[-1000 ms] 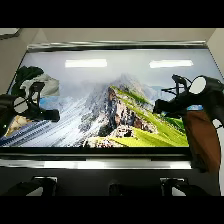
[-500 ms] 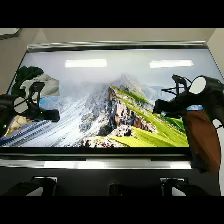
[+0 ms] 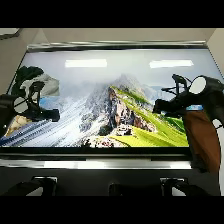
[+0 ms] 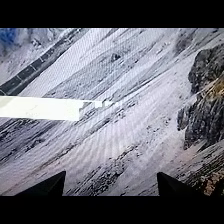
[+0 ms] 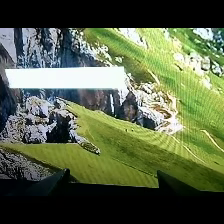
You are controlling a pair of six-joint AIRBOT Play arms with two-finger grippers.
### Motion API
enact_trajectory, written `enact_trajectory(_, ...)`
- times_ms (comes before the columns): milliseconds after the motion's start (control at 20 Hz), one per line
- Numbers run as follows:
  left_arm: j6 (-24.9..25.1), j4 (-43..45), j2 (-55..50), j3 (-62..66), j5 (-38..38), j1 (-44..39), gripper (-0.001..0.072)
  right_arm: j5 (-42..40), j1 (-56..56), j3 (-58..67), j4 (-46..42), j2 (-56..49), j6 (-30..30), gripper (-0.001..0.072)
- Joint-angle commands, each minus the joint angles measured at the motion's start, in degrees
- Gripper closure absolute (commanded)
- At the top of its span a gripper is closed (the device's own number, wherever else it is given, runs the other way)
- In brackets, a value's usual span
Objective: Fold the shirts.
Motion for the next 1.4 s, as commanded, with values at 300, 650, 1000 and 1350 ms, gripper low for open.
enact_trajectory(300, -3.3, -1.6, -0.2, 0.5, 12.5, 0.2, -0.0013, -8.6, 0.0, 0.0, 0.1, 0.0, -0.1, -0.0004)
enact_trajectory(650, -13.5, -14.6, 0.0, 9.0, 5.8, 27.6, -0.0013, -5.9, 0.0, 0.0, 0.0, 0.0, -0.6, 0.0003)
enact_trajectory(1000, -10.3, -27.3, -0.2, -4.1, 9.9, 62.0, -0.0013, -5.2, 0.0, 0.0, 0.3, 0.0, -1.5, 0.0012)
enact_trajectory(1350, -5.9, -27.3, -8.0, -7.6, 26.7, 54.6, -0.0013, -6.3, 0.0, 0.0, 5.4, 0.0, 0.5, 0.0019)
